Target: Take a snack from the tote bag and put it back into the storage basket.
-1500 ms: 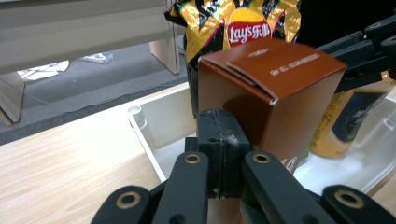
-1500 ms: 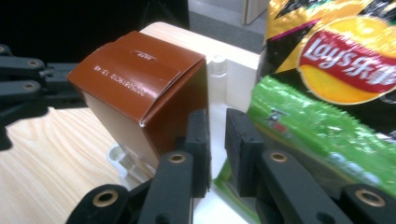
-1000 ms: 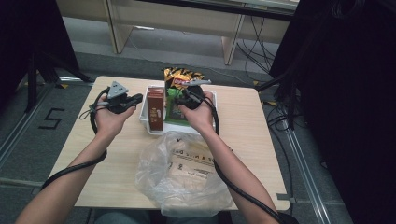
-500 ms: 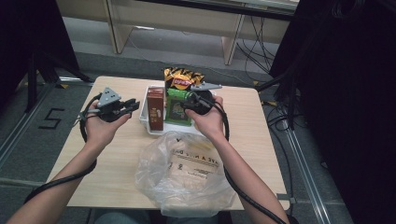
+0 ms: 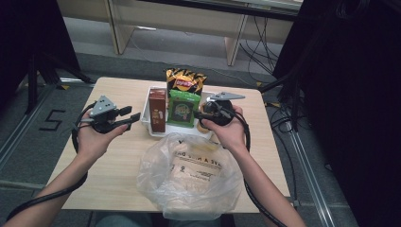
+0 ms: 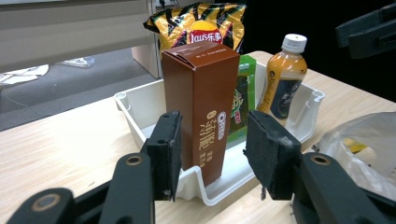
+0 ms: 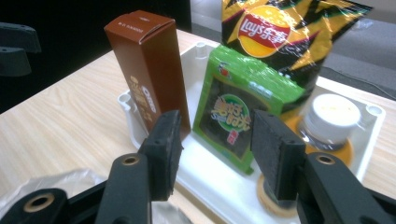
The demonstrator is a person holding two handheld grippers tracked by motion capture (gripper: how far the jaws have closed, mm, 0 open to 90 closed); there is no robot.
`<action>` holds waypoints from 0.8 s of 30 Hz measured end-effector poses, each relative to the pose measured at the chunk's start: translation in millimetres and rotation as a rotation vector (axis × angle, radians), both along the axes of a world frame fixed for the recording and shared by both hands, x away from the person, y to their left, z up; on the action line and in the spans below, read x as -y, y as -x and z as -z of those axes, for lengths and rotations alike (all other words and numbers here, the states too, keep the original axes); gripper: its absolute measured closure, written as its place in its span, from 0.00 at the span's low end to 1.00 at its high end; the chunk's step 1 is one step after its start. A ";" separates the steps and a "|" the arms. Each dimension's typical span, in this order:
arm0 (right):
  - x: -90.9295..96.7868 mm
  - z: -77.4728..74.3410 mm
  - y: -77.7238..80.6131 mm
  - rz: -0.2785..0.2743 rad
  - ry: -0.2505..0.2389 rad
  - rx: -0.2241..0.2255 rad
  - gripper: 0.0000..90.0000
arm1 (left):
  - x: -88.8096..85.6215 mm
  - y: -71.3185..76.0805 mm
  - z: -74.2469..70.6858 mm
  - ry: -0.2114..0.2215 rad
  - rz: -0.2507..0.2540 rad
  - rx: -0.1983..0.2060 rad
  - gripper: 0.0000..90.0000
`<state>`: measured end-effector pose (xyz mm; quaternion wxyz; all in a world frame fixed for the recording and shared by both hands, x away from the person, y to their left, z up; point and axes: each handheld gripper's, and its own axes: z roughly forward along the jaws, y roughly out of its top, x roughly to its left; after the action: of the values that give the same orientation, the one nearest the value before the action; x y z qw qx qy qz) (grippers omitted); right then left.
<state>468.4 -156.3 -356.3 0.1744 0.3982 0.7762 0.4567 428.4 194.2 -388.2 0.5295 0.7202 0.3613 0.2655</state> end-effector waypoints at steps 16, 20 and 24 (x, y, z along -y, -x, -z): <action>48.8 5.5 37.9 0.014 0.016 -0.005 0.56 | -10.8 36.8 10.0 -0.028 0.021 -0.009 0.51; 59.1 10.7 46.3 0.022 0.012 -0.010 0.56 | -14.8 47.2 16.9 -0.030 0.011 -0.024 0.50; 70.4 18.6 55.5 0.037 0.021 -0.012 0.55 | -16.3 55.9 25.4 -0.054 0.019 -0.030 0.49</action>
<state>413.0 -226.7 -374.9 0.1823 0.4136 0.7743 0.4428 372.5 210.5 -413.6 0.5067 0.7417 0.3549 0.2591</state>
